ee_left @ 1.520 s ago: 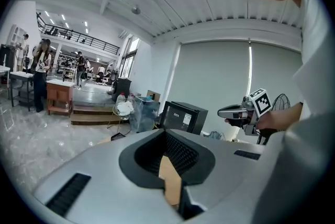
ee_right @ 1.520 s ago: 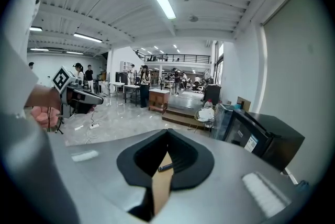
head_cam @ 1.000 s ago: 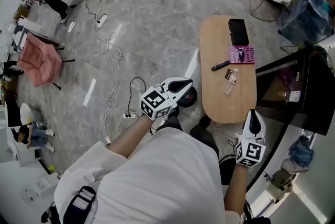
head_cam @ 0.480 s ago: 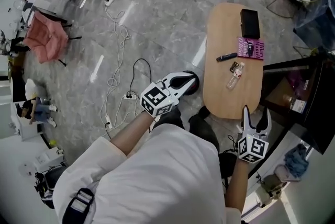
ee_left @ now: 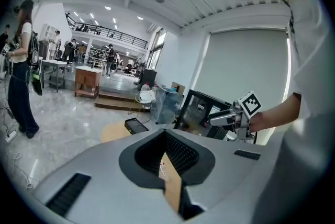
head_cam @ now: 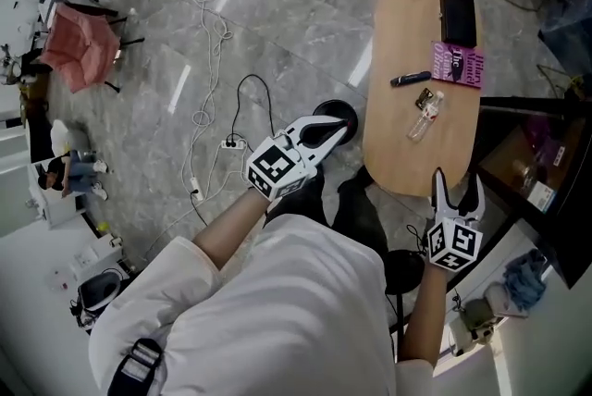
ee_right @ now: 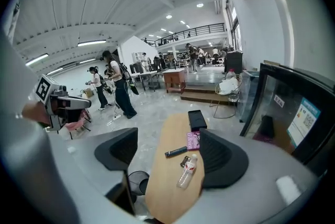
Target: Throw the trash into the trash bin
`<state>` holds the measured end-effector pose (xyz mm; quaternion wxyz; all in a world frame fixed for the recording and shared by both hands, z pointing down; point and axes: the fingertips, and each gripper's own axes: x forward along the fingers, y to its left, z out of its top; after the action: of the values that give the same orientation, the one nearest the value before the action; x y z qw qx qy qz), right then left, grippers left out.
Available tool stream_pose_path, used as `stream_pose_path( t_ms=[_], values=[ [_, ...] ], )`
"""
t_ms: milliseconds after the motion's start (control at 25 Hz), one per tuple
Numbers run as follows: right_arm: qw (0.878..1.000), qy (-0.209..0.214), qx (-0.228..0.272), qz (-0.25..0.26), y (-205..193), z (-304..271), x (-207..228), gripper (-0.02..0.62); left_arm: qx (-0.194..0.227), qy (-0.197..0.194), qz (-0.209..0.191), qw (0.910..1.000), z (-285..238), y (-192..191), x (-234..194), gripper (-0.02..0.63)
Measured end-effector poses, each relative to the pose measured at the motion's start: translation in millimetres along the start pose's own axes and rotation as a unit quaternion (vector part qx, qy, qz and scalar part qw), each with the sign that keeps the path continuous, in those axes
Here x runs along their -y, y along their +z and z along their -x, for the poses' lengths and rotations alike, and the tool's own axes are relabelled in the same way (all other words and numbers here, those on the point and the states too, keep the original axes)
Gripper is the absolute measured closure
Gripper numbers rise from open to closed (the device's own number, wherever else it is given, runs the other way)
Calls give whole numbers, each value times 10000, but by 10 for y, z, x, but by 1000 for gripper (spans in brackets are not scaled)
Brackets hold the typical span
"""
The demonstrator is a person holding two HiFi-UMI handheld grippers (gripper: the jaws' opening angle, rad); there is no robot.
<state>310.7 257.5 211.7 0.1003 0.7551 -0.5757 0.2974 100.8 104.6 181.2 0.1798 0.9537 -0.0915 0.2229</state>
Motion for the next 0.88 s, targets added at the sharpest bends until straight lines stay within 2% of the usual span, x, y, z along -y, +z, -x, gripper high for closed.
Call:
stream_pose_path(
  t_ms=[440,880],
  values=[
    [9965,211,-813,13,-751,-818,119,216,-311,23,370,9988,-468,-627,-266,600],
    [9896,133,-1432,-82,-1675,-1703,378,216,-615,26,644,9960,-957,-1417,-564,600]
  ],
)
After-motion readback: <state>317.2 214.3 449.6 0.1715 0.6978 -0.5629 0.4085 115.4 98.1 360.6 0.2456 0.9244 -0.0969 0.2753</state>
